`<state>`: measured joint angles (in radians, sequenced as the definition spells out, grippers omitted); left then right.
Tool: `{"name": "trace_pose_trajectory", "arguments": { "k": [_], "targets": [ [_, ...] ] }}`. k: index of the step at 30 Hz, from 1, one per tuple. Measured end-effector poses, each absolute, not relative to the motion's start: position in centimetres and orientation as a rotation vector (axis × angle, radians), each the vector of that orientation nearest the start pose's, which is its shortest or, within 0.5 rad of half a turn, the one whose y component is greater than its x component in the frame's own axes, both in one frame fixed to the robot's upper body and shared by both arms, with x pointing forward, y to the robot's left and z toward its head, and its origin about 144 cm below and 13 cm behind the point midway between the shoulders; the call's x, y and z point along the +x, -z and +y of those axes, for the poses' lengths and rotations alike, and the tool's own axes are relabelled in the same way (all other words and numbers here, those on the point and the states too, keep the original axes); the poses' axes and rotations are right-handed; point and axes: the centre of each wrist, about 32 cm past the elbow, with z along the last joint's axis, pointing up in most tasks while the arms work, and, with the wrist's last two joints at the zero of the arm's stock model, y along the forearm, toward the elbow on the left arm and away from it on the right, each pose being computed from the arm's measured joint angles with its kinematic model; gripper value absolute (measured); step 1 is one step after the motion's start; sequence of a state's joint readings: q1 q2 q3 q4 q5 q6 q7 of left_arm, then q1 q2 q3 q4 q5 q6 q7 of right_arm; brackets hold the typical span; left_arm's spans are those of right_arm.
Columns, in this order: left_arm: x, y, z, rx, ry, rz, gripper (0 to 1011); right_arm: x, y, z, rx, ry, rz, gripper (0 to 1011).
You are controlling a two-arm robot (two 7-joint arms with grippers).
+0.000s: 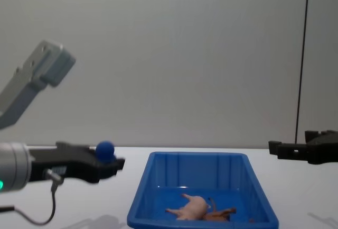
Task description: Pick up the two dolls from the table and place them into the box.
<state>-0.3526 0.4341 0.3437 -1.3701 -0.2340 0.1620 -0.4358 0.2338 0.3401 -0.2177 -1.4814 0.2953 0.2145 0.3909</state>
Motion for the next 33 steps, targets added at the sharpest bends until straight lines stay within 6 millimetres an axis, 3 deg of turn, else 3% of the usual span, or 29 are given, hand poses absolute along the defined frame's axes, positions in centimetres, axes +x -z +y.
{"name": "trace_pose_trajectory", "arguments": {
  "k": [5,12,15,17,19,22,26,28,29,33],
  "targets": [
    [54.6,-120.9,27.4,0.297,-0.927,-0.118,368,51.8,-119.0,-27.0,-0.158,1.015,0.062,1001],
    [55.4,-121.6,25.8,0.244,-0.889,-0.153,323,51.8,-119.0,-27.0,-0.158,1.015,0.062,1001],
    [55.9,-121.6,24.8,0.214,-0.864,-0.158,378,51.8,-119.0,-27.0,-0.158,1.015,0.062,1001],
    [56.2,-121.6,24.2,0.194,-0.845,-0.159,486,51.8,-119.0,-27.0,-0.158,1.015,0.062,1001],
    [56.5,-121.6,23.8,0.183,-0.833,-0.158,508,51.8,-119.0,-27.0,-0.158,1.015,0.062,1001],
    [57.1,-121.3,22.8,0.155,-0.802,-0.151,633,51.8,-119.0,-27.0,-0.158,1.015,0.062,1001],
    [57.6,-121.1,22.0,0.129,-0.776,-0.148,776,51.8,-119.0,-27.0,-0.158,1.015,0.062,1001],
    [57.7,-121.1,21.8,0.120,-0.768,-0.149,776,51.8,-119.0,-27.0,-0.158,1.015,0.062,1001],
    [57.8,-121.0,21.6,0.110,-0.760,-0.149,849,51.8,-119.0,-27.0,-0.158,1.015,0.062,1001],
    [57.9,-121.0,21.1,0.085,-0.745,-0.157,951,51.8,-119.0,-27.0,-0.158,1.015,0.062,1001]
  ]
}}
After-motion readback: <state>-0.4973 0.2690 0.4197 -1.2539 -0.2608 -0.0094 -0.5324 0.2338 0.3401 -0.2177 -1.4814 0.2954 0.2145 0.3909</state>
